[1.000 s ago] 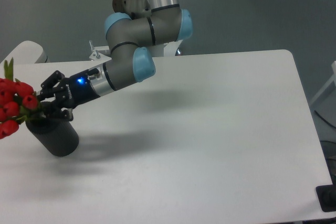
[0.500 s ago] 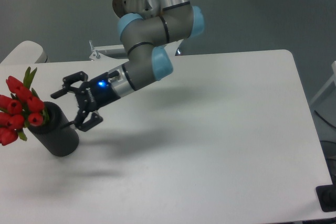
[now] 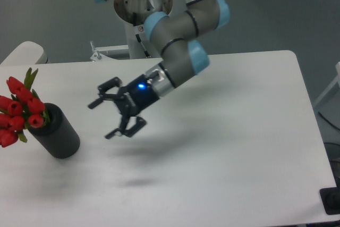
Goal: Insert the flowers into the vase
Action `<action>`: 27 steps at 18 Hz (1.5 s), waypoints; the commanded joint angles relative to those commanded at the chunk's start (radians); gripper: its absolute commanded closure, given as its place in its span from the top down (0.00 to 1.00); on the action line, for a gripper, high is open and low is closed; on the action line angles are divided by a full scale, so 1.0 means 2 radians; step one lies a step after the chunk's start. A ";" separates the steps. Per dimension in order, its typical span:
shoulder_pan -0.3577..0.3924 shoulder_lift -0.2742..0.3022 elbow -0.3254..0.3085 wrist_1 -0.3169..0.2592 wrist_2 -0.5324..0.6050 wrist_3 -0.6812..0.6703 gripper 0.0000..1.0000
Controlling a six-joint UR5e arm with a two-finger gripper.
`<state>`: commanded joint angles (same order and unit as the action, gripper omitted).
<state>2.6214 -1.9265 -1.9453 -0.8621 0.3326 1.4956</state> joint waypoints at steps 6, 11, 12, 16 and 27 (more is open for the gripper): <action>0.015 -0.041 0.090 -0.003 0.118 -0.007 1.00; 0.023 -0.061 0.147 -0.008 0.266 -0.008 1.00; 0.023 -0.064 0.154 -0.008 0.284 -0.008 1.00; 0.021 -0.075 0.185 -0.011 0.342 -0.008 1.00; -0.019 -0.117 0.268 -0.083 0.550 0.025 1.00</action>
<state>2.5834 -2.1613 -1.4085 -1.0273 1.4323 1.5461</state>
